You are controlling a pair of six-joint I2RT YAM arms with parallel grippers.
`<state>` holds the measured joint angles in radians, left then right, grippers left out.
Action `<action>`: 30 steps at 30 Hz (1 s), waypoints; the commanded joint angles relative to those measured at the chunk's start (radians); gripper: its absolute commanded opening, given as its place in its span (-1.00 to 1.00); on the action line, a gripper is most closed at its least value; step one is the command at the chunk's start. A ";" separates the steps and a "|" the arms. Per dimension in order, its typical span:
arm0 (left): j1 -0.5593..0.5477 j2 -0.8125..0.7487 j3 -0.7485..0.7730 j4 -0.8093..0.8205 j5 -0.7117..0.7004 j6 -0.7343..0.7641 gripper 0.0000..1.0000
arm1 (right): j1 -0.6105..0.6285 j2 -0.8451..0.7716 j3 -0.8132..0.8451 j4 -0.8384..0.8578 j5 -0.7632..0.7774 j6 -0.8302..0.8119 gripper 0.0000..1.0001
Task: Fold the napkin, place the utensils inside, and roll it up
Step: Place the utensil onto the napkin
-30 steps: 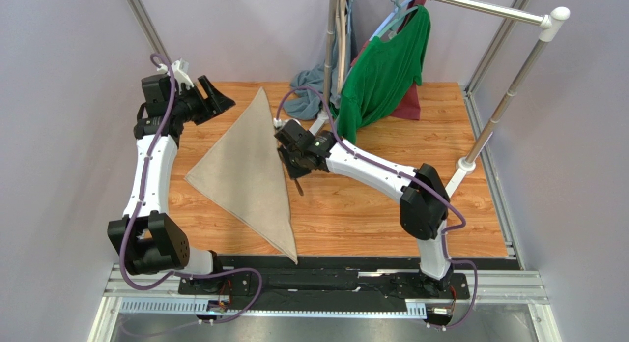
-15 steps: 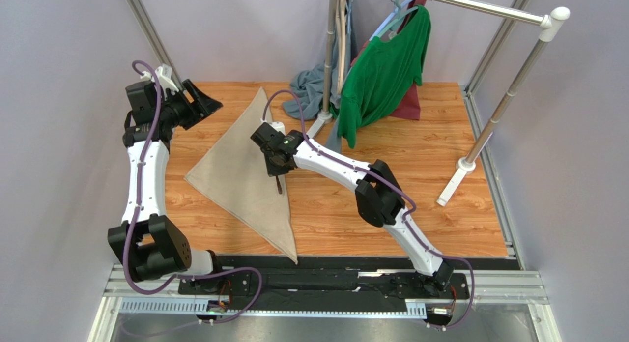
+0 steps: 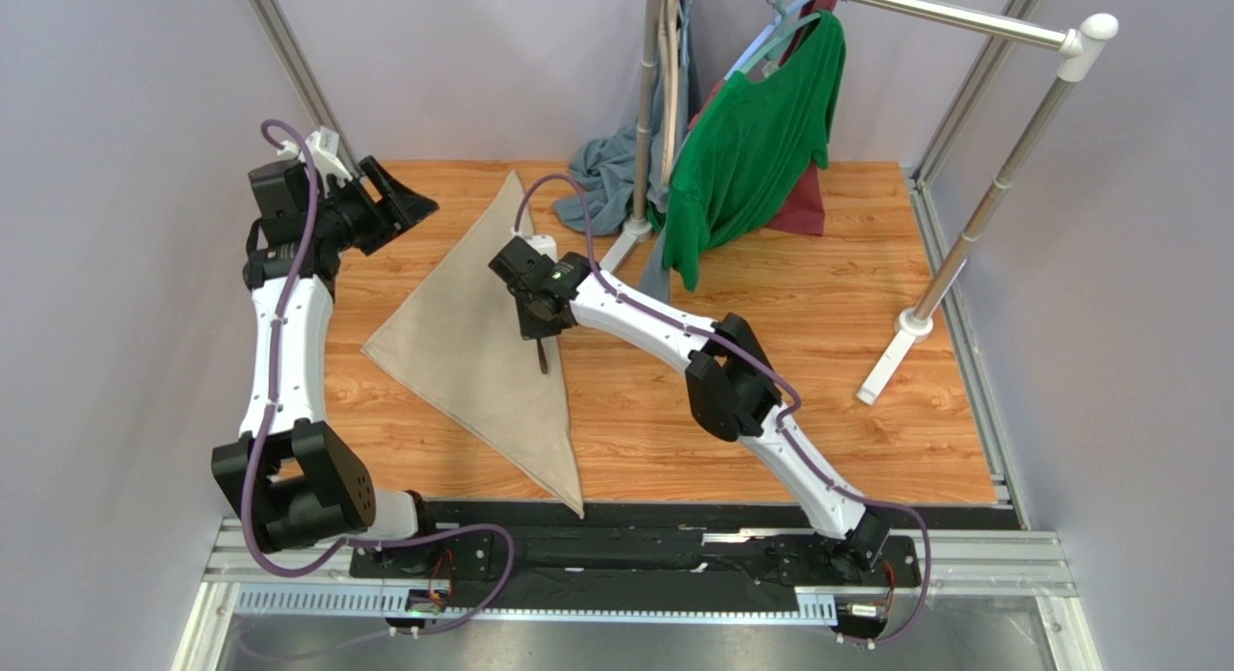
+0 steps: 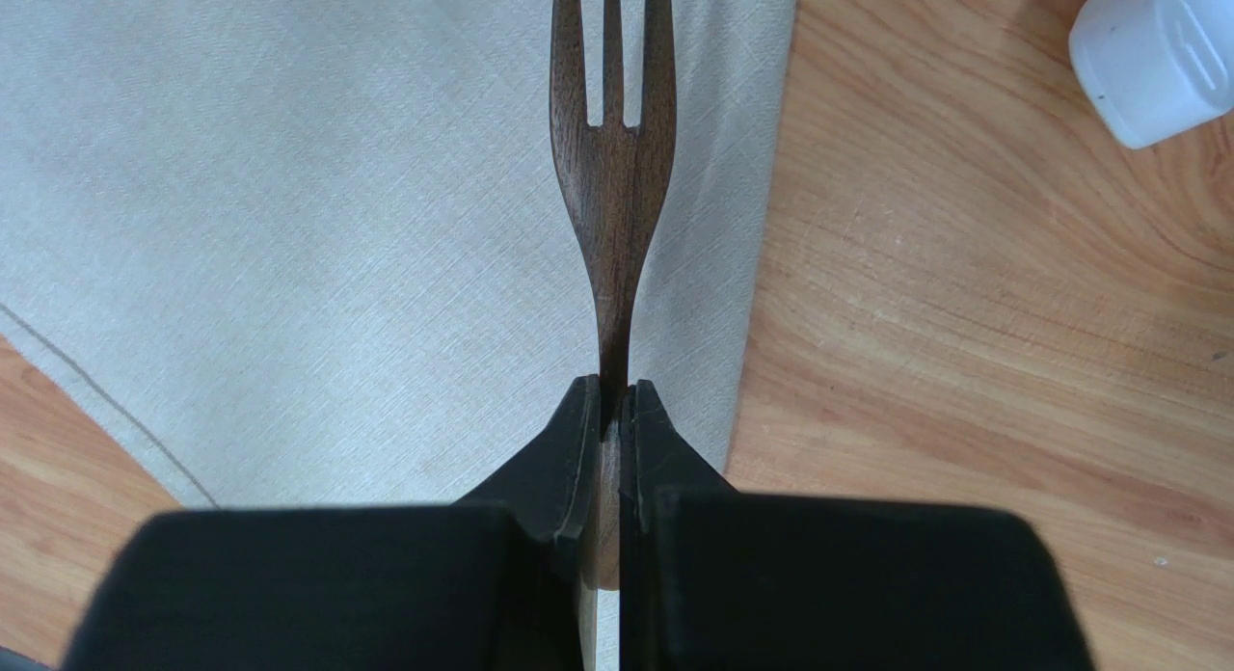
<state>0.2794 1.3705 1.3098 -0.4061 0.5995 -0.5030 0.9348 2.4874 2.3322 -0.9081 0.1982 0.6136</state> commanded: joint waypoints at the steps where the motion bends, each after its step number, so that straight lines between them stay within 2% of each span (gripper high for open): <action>1: 0.006 -0.011 -0.003 0.039 0.025 -0.017 0.50 | -0.019 0.039 0.047 0.015 -0.003 0.011 -1.00; 30: 0.006 -0.002 -0.006 0.041 0.033 -0.023 0.50 | -0.042 0.096 0.093 0.066 -0.037 -0.055 -1.00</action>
<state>0.2794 1.3708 1.3090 -0.3992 0.6132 -0.5156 0.8940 2.5633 2.3707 -0.8818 0.1646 0.5758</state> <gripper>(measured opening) 0.751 0.027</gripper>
